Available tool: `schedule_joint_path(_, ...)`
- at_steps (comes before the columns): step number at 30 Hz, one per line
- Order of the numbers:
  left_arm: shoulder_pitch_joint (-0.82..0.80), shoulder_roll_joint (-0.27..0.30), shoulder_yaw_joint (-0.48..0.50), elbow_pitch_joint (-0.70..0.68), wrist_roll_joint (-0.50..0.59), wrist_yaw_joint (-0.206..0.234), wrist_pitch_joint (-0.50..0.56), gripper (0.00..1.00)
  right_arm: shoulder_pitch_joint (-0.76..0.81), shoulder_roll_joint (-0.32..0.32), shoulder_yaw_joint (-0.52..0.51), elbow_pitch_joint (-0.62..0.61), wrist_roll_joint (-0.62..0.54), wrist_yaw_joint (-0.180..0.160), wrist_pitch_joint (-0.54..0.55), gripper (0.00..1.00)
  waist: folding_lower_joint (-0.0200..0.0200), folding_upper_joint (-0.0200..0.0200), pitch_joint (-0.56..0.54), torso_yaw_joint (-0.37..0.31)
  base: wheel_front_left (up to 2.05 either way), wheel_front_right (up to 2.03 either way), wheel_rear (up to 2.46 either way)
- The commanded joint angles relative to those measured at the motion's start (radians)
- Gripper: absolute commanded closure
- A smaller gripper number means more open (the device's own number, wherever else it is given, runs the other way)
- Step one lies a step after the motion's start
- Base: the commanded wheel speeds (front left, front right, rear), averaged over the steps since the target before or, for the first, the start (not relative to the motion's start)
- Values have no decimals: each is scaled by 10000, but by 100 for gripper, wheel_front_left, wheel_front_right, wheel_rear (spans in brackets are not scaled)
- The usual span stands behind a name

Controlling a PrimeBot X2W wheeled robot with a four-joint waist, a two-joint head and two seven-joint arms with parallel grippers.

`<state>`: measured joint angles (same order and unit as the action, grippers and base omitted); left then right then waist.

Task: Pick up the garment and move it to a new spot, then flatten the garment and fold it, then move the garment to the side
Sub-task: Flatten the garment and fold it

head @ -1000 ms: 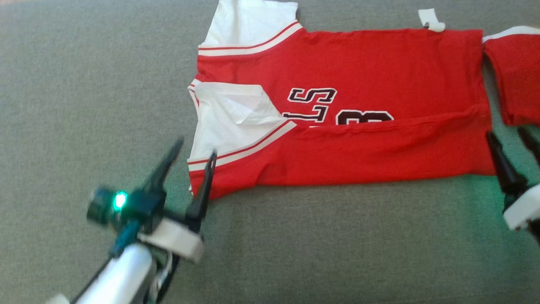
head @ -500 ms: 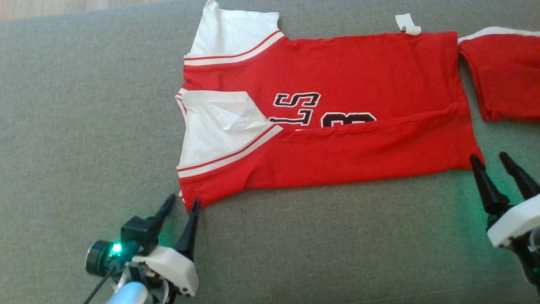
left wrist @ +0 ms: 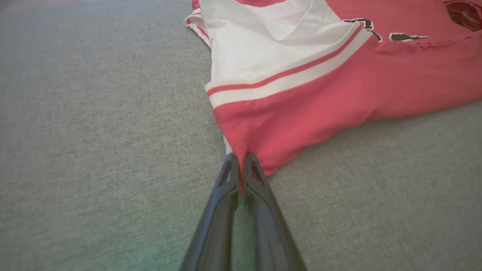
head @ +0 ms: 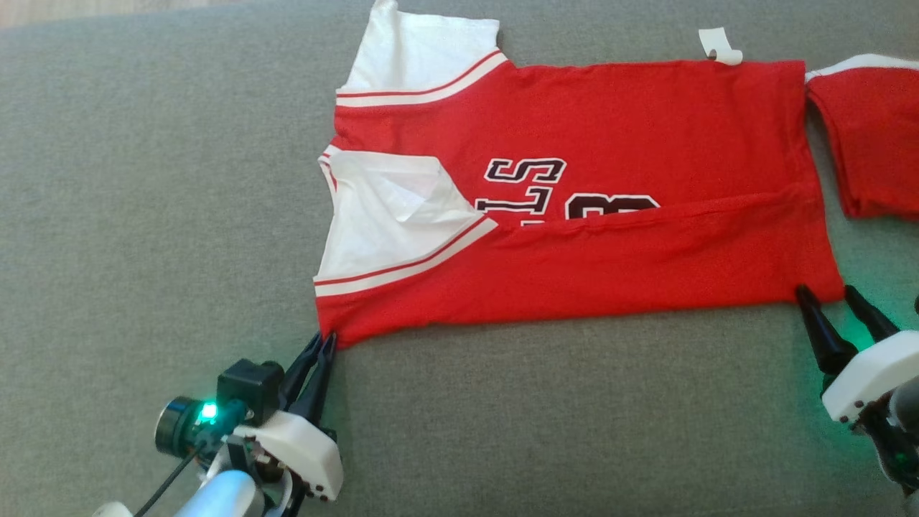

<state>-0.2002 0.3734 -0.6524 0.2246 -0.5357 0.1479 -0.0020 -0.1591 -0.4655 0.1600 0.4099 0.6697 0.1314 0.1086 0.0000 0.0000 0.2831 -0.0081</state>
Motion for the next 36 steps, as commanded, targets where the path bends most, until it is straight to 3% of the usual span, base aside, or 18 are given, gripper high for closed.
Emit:
schedule_joint_path(1,-296,313,284,-139,19,-28,-84,100,-103,-267,161,-127,91,-7,-11,22,0,0,-85,87,0,0,0)
schedule_joint_path(2,-278,328,274,-156,15,-35,-91,100,-75,-294,215,-69,155,-7,3,76,0,0,-132,128,0,0,0)
schedule_joint_path(3,-251,345,269,-178,7,-33,-98,100,-34,-333,299,-50,244,-7,30,100,0,0,-181,160,0,0,0)
schedule_joint_path(10,450,562,170,-752,-111,173,44,100,447,-943,642,-171,797,-7,-139,100,0,0,-759,455,0,0,0)
schedule_joint_path(22,1957,746,-216,-2477,-146,910,442,100,2200,-2111,738,-1024,1726,-7,-39,100,0,0,-1461,1076,0,0,0)
schedule_joint_path(36,2473,933,-544,-3118,-383,993,1069,100,3870,-1984,-64,-1969,1667,-7,548,100,0,0,-1526,782,0,0,0)
